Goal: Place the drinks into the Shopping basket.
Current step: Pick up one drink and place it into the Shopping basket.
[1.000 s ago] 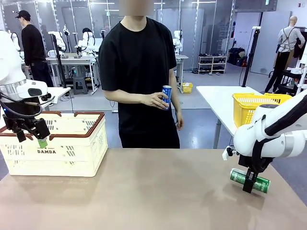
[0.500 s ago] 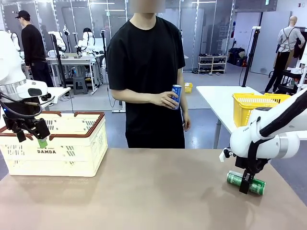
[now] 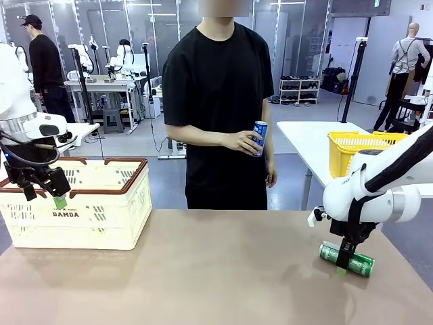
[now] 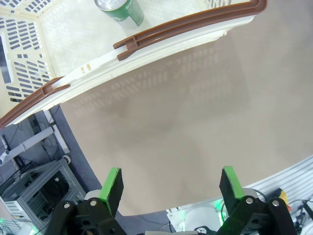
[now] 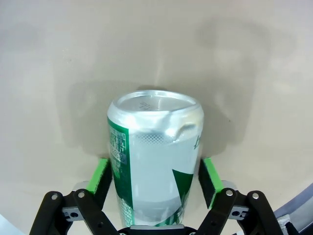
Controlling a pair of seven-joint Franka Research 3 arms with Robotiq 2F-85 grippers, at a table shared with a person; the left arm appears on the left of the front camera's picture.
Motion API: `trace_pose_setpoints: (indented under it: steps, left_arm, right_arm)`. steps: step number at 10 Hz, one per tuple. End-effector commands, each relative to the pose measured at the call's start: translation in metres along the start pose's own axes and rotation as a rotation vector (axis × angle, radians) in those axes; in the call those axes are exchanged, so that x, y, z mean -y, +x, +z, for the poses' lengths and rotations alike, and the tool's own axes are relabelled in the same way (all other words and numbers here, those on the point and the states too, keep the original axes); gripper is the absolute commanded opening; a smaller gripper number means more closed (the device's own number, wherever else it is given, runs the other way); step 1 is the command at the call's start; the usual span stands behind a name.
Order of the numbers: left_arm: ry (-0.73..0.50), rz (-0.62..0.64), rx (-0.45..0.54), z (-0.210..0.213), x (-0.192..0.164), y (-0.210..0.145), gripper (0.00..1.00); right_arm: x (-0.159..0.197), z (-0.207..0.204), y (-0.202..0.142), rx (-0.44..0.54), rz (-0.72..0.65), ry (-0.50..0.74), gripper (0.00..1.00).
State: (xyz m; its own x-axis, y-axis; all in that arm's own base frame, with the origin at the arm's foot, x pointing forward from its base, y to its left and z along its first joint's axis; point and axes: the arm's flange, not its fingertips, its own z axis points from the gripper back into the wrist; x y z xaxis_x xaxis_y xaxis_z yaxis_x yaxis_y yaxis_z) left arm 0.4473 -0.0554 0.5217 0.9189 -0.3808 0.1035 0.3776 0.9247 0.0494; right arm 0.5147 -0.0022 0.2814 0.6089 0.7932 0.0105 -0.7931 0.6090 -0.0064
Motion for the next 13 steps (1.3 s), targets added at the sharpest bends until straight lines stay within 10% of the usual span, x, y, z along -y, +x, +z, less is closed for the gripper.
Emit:
trace_pose_setpoints:
  steps: [1, 13]
  left_arm:
    - [0.005, 0.016, 0.006, 0.001, 0.000, 0.004, 1.00]
    - [0.005, 0.016, 0.006, 0.001, 0.000, 0.004, 1.00]
  right_arm:
    - [-0.006, 0.006, -0.003, 0.020, -0.028, -0.008, 1.00]
    - [-0.003, 0.016, -0.016, -0.009, -0.047, 0.009, 0.98]
